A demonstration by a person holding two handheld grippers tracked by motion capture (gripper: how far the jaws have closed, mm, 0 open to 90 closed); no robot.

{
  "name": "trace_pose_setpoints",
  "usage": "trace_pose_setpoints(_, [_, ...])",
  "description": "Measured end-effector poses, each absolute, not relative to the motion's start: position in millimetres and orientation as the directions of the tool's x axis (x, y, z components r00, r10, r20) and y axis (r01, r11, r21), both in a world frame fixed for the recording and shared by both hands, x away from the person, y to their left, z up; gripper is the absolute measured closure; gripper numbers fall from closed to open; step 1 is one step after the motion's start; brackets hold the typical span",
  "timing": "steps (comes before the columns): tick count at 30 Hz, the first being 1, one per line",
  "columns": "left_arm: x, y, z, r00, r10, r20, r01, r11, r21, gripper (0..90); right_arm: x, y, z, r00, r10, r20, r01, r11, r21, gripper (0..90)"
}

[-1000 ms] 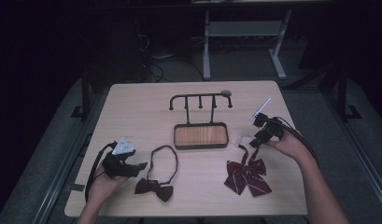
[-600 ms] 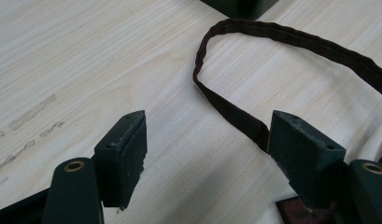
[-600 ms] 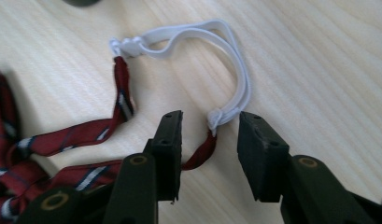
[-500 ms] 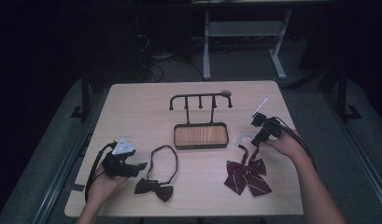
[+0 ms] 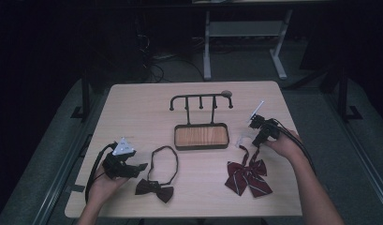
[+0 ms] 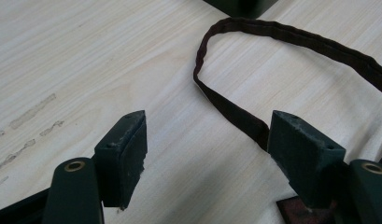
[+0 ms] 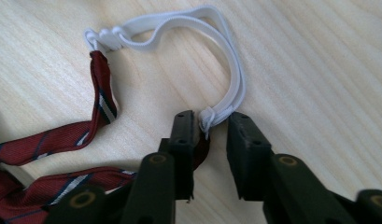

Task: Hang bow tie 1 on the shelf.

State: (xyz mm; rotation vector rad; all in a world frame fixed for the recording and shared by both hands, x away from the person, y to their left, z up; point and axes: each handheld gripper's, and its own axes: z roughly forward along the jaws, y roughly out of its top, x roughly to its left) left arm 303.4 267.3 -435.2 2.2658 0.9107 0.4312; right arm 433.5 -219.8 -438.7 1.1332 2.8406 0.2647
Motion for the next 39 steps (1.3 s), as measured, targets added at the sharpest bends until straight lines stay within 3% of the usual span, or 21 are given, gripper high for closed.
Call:
trace_pose_setpoints(14, [303, 267, -435, 0.705, 0.707, 0.058, 0.495, -0.548, 0.675, 29.0, 431, -217, -439, -0.735, 0.678, -0.013, 0.668, 0.727, 0.159, 83.2])
trace_pose_setpoints(39, [301, 265, -435, 0.711, 0.700, 0.067, 0.476, -0.549, 0.688, 29.0, 396, -218, -388, -0.826, 0.559, 0.068, 0.553, 0.781, 0.291, 83.0])
